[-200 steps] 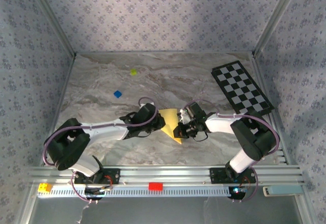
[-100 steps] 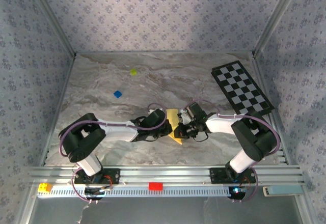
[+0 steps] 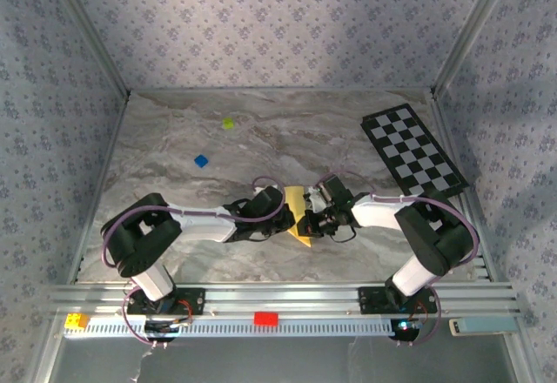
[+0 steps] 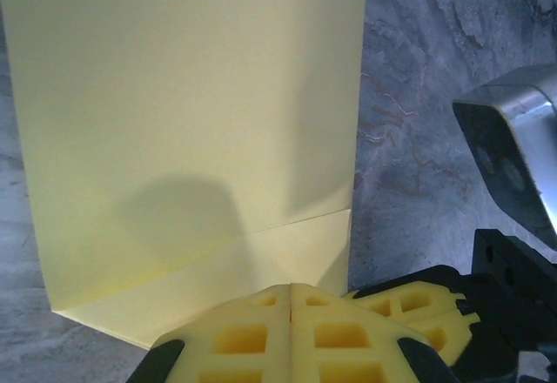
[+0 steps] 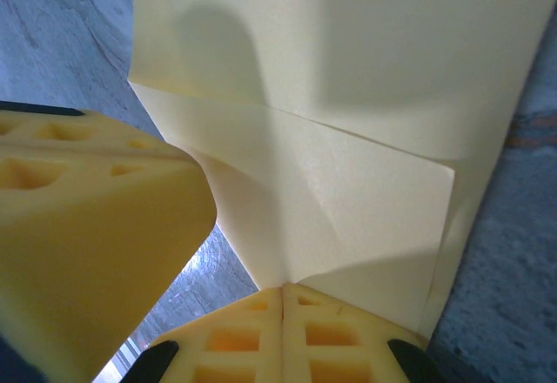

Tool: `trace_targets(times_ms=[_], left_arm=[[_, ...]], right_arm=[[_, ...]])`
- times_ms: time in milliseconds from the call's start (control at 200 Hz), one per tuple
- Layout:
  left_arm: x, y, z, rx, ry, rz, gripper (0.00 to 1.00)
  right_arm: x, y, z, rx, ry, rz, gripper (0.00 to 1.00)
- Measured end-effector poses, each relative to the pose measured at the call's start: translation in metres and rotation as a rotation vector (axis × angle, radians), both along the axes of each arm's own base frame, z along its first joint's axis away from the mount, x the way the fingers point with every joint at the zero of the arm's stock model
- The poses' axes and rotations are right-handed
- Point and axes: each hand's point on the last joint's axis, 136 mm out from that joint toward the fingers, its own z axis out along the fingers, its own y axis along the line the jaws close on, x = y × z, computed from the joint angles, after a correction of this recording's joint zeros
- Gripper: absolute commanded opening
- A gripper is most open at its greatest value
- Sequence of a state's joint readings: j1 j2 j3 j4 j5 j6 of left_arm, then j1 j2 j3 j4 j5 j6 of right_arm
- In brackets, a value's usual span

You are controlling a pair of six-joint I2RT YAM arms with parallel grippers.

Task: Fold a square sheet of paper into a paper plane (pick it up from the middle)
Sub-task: Third fold the triangle at the center of the table.

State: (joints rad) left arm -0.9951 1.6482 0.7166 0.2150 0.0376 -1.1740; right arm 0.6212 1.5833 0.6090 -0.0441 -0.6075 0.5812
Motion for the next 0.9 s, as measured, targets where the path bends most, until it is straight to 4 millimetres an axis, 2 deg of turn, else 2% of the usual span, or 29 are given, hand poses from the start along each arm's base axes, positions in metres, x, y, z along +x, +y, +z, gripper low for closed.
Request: trace_targets(times_ms=[190, 900], left_arm=[[-0.005, 0.010, -0.018, 0.034, 0.031, 0.023, 0.00], [0.010, 0.025, -0.020, -0.034, 0.058, 0.041, 0.00]], right_arm=[[0.000, 0.000, 0.000, 0.000, 0.003, -0.002, 0.00], [0.006, 0.003, 0.000, 0.014, -0.023, -0.007, 0.00]])
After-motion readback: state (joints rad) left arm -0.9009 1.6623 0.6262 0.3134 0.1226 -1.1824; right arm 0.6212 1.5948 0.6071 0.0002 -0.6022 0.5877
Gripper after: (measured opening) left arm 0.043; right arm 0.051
